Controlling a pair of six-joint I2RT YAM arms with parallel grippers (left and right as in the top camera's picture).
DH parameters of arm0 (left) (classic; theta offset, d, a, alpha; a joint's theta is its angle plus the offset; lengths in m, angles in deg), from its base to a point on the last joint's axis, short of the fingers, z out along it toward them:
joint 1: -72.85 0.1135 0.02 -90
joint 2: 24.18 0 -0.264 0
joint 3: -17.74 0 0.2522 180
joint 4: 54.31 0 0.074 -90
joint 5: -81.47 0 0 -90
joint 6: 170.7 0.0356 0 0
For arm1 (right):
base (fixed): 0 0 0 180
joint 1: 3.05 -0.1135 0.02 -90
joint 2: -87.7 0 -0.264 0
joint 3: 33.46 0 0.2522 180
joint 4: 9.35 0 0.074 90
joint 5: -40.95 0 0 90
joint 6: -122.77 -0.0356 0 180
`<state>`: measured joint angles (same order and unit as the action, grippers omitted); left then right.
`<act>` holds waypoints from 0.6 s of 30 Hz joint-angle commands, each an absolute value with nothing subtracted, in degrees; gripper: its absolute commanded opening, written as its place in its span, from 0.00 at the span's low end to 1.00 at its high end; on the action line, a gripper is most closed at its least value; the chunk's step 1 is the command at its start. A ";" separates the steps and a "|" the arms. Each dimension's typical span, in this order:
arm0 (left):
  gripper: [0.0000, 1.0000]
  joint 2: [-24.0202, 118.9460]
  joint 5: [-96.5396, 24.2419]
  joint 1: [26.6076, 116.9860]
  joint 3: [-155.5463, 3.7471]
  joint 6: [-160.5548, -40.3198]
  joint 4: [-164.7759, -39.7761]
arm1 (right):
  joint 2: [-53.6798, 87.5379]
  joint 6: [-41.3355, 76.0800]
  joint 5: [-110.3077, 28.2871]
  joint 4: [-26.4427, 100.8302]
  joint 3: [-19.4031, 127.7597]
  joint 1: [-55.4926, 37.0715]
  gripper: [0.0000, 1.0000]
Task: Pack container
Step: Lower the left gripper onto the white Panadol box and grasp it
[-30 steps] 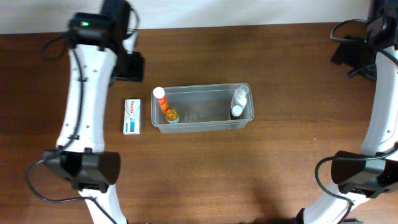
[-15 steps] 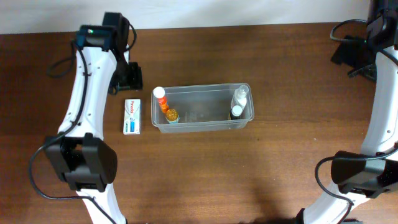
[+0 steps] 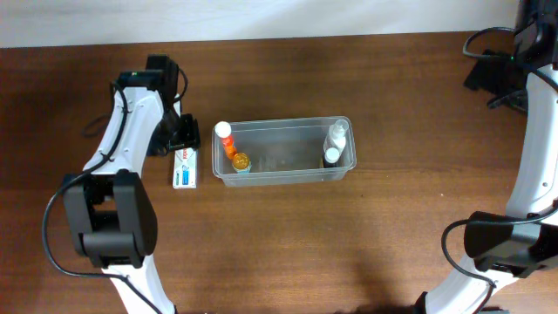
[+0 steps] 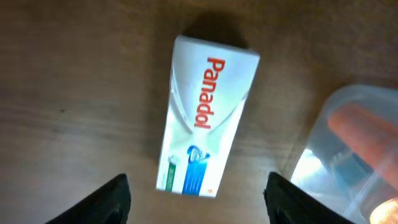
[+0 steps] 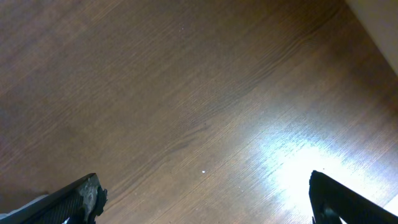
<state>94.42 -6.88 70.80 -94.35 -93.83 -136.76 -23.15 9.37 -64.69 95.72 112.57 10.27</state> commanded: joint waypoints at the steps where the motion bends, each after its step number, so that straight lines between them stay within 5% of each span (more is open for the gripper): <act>1: 0.70 93.81 -10.25 71.26 -90.61 -94.13 -134.00 | -22.71 9.39 -65.61 95.67 112.85 10.54 0.98; 18: 0.70 93.81 -9.66 71.28 -82.24 -91.27 -124.19 | -22.71 9.39 -65.61 95.69 112.85 10.54 0.98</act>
